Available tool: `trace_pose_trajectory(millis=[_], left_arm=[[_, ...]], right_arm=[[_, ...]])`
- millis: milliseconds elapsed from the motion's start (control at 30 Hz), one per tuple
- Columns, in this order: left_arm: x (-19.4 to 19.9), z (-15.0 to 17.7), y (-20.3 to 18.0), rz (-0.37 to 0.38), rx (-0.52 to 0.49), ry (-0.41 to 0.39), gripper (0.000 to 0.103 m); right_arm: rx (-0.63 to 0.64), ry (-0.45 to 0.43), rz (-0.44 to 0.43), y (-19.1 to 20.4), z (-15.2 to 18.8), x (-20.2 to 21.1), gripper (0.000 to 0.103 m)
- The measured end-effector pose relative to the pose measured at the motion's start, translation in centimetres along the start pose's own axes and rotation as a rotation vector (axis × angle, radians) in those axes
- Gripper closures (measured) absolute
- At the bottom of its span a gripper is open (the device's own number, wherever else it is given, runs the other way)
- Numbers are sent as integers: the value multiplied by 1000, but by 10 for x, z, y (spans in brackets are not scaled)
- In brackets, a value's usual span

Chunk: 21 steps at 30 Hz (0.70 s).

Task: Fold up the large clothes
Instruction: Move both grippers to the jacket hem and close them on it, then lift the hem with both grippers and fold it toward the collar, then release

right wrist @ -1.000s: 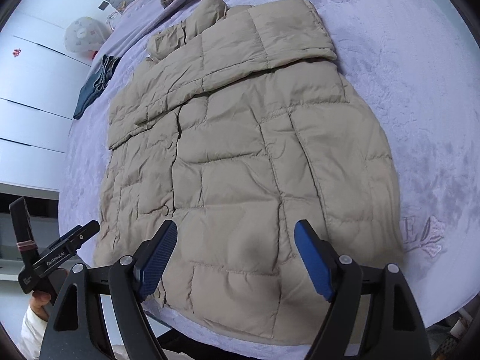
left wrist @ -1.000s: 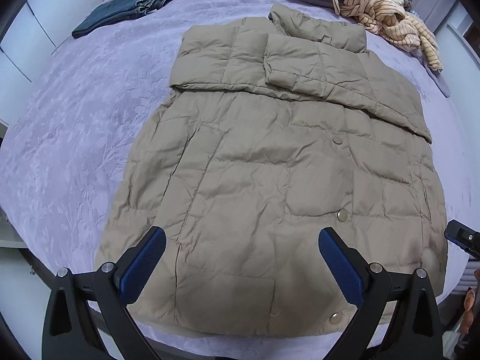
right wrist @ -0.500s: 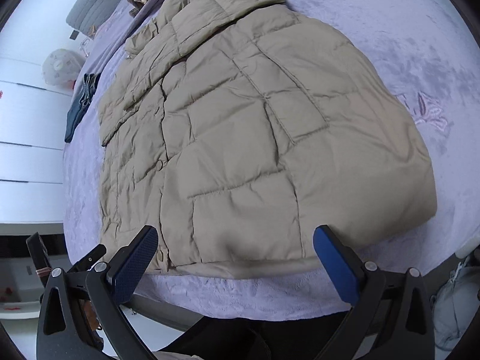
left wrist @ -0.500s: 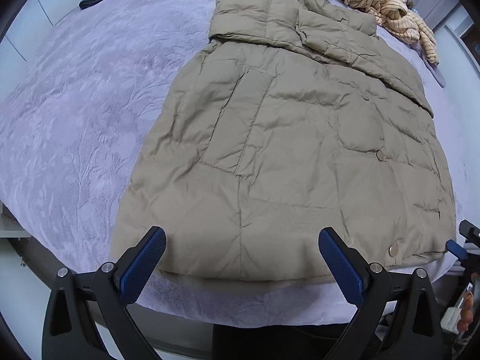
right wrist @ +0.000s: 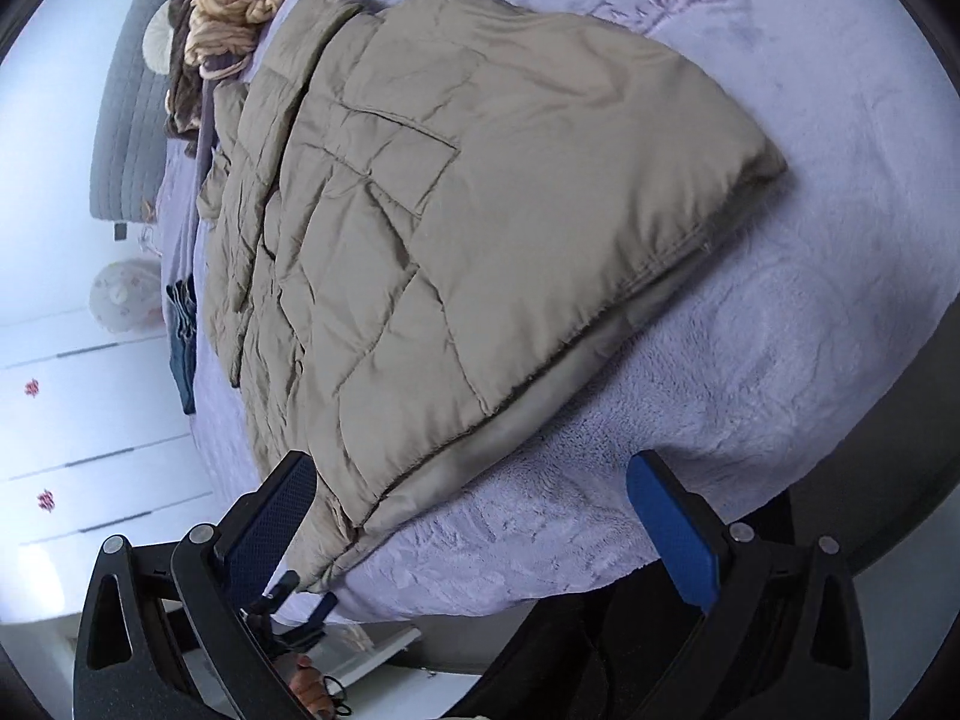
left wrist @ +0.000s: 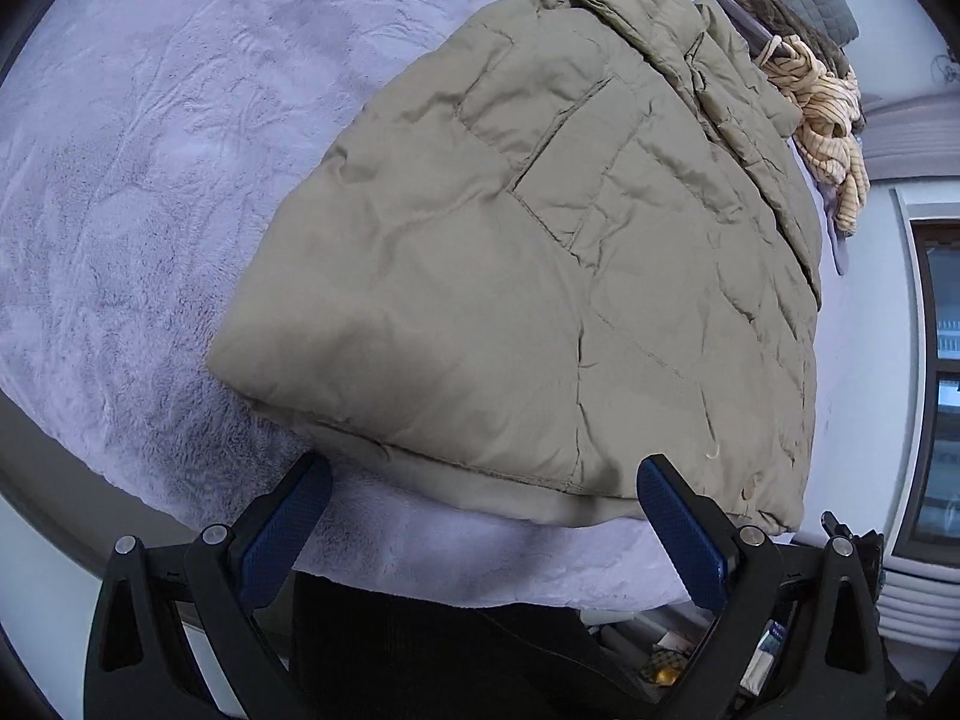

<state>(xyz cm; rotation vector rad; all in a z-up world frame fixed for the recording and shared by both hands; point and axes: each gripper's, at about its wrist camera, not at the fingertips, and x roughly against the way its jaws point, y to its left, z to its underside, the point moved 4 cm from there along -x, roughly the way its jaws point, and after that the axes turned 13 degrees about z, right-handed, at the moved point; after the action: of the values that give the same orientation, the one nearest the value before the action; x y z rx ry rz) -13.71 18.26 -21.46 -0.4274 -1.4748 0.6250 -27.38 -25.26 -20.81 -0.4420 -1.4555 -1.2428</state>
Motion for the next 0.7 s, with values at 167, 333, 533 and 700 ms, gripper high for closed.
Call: trace_pose_trajectory(millis=[167, 333, 533, 700], left_arm=[[-7, -13, -16, 29, -22, -37, 8], [-16, -25, -31, 55, -50, -24, 77], [-3, -34, -41, 25, -90, -78, 91], [19, -49, -68, 8, -157, -130, 91]], right_arm=[[-103, -27, -112, -5, -10, 1, 0], [-174, -15, -180, -3, -21, -5, 8], [-182, 54, -186, 7, -30, -16, 91], [-93, 37, -157, 30, -42, -5, 95]])
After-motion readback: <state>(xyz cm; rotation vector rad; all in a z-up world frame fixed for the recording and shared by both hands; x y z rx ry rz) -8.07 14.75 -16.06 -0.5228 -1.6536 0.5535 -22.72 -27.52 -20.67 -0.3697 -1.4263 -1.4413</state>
